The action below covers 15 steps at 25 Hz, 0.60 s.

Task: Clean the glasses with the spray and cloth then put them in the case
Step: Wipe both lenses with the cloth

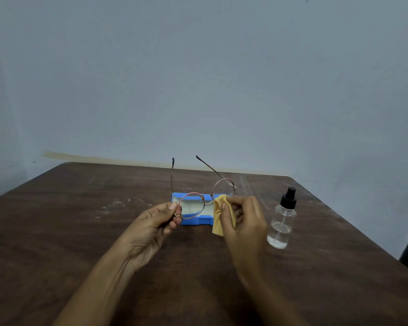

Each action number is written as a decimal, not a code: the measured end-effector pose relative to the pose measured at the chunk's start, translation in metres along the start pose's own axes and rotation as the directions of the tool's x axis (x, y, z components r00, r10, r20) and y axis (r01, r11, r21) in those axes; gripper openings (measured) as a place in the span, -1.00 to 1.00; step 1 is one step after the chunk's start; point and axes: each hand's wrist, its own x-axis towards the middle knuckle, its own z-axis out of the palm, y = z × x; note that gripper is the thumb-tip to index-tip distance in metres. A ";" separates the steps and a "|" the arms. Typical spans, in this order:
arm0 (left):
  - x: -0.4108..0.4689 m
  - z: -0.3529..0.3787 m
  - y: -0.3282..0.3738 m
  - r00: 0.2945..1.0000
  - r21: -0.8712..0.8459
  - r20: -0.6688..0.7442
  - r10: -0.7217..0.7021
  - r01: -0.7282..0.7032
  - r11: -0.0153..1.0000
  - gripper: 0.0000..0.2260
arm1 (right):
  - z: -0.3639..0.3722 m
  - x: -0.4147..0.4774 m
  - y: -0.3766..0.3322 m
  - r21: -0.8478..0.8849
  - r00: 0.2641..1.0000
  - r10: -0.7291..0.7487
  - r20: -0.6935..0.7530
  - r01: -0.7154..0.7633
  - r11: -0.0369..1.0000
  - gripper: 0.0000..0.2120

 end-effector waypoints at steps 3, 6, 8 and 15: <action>0.001 -0.001 0.000 1.000 -0.011 -0.006 -0.003 0.003 1.000 -0.77 | 0.001 -0.002 -0.001 -0.016 0.999 -0.039 0.027 0.039 0.999 -0.93; 0.001 -0.001 0.000 1.000 -0.001 -0.001 -0.002 0.002 1.000 -0.77 | -0.001 0.002 0.001 -0.007 1.000 0.002 -0.001 -0.002 1.000 -0.97; 0.001 0.000 0.000 1.000 0.020 -0.003 -0.003 0.003 1.000 -0.77 | -0.004 0.005 0.003 0.004 0.999 0.030 -0.028 -0.030 1.000 -0.96; -0.001 0.001 -0.001 1.000 0.055 -0.017 0.007 -0.006 0.998 -0.76 | -0.003 0.005 0.003 0.042 0.983 0.181 -0.018 -0.180 0.983 -0.89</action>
